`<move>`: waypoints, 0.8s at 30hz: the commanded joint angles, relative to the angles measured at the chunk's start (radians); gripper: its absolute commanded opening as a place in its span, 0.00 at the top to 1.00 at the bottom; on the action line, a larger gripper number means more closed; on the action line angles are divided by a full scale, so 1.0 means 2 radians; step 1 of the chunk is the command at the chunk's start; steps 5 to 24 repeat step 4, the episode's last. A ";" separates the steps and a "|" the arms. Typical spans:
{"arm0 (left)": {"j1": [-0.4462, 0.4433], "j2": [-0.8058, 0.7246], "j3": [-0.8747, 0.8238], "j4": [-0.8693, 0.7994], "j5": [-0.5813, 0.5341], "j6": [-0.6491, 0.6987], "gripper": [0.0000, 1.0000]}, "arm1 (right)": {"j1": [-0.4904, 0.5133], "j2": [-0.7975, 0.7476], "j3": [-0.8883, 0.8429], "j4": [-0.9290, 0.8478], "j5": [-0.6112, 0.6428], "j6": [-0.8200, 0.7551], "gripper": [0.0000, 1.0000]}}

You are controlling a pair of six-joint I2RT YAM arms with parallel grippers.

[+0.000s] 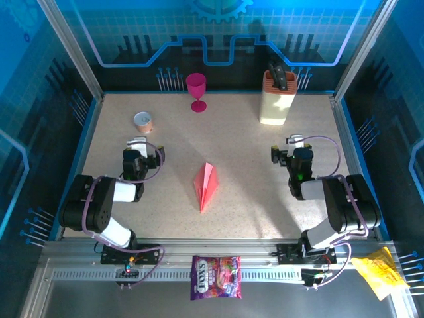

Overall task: Fold a paper plane with a square sheet of paper (pick it up from the middle)
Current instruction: Reset both arms

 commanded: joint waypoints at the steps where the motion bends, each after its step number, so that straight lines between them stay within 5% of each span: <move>1: -0.002 0.003 0.004 0.016 -0.004 -0.003 0.00 | -0.007 -0.003 -0.002 0.016 -0.012 0.004 0.01; 24: -0.002 0.003 0.004 0.016 -0.003 -0.004 0.00 | -0.003 -0.003 -0.003 0.019 -0.008 0.001 0.01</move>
